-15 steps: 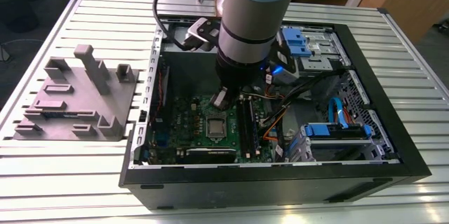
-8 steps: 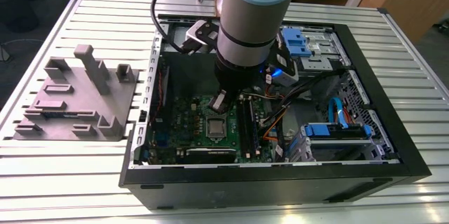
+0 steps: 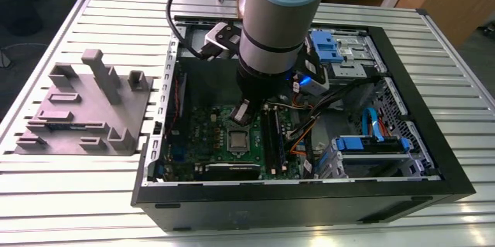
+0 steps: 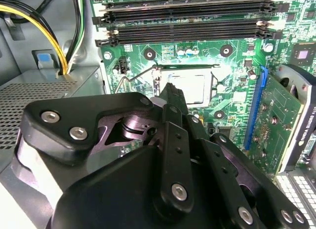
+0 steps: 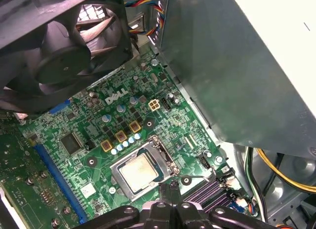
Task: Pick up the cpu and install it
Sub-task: 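Install the first cpu locking lever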
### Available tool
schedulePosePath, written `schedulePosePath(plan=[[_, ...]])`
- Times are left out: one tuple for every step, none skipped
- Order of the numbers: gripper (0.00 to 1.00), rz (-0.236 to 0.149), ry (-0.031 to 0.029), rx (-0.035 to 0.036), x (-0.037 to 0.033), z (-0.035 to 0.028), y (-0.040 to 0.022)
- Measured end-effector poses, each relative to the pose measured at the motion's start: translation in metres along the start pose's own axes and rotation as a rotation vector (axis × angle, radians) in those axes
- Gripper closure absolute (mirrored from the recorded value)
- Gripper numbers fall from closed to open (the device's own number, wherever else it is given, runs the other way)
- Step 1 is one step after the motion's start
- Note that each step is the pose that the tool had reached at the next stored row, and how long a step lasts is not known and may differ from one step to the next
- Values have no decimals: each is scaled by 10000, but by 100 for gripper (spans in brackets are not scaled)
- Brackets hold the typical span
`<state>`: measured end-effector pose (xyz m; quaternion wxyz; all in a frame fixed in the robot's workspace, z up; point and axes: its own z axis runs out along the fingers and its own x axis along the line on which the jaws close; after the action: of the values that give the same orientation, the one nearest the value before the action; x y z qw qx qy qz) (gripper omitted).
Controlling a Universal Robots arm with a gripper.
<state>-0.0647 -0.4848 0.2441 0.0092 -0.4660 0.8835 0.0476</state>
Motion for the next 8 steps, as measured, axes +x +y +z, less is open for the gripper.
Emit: schedulePosePath(plan=[[90, 0, 1, 0, 1, 0, -1], [90, 1, 0, 0, 0, 0, -1], [90, -1, 0, 0, -3, -1, -6], [90, -2, 0, -1, -17, -1, -25], [90, 1, 3, -4, -35, -2, -51], [90, 2, 5, -8, -60, -2, -83], [90, 3, 8, -12, -88, -2, -112], [90, 1, 9, -14, -116, -2, -134]])
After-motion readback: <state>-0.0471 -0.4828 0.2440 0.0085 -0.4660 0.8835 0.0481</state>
